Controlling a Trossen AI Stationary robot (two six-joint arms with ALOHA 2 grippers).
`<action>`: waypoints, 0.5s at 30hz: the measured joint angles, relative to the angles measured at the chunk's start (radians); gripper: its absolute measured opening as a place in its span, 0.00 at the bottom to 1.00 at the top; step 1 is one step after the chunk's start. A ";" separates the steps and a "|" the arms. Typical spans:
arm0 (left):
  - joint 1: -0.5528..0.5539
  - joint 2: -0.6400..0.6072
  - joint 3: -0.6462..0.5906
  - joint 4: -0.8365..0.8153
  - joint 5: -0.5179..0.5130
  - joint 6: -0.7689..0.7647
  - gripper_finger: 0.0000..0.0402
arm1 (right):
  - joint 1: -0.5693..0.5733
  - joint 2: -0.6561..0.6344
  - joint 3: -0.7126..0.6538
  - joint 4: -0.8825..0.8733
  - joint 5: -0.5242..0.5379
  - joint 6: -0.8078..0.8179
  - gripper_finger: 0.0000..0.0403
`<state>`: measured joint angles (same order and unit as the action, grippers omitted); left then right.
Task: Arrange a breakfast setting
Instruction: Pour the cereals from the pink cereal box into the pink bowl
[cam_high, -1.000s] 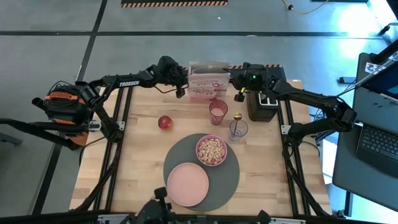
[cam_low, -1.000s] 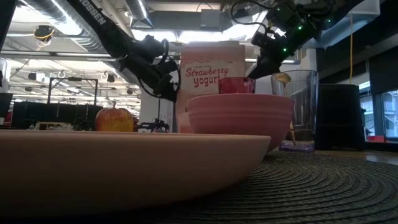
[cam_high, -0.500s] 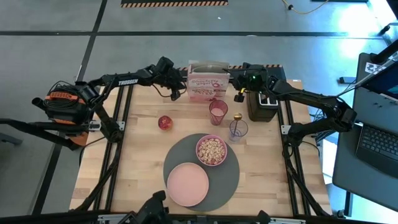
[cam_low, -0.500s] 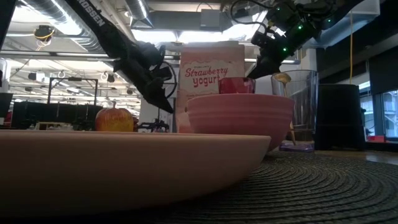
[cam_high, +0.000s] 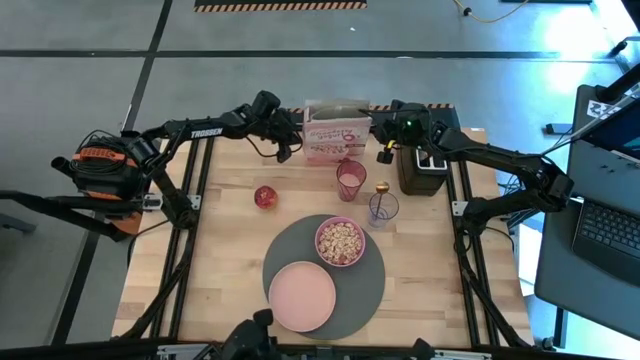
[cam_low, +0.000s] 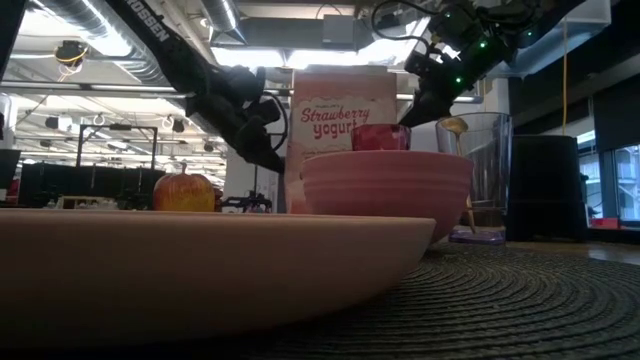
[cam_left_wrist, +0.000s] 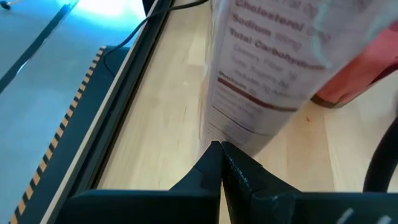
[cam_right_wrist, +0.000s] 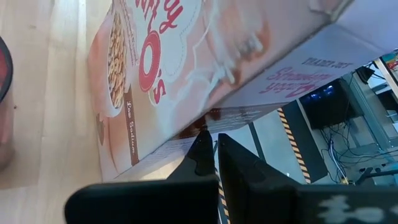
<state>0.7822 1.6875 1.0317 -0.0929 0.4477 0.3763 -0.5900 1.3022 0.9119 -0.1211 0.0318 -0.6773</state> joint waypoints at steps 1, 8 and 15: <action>0.000 0.000 0.000 0.003 0.000 -0.001 0.00 | 0.000 0.000 0.000 0.003 -0.002 0.000 0.00; 0.000 -0.002 0.000 0.000 -0.054 -0.004 0.00 | 0.000 0.000 0.000 0.011 -0.025 0.000 0.00; 0.032 -0.002 0.000 -0.127 -0.095 -0.004 0.00 | 0.001 -0.001 0.000 -0.045 -0.027 0.000 0.00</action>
<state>0.8143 1.6855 1.0317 -0.2203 0.3530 0.3728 -0.5888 1.3014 0.9119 -0.1657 0.0044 -0.6773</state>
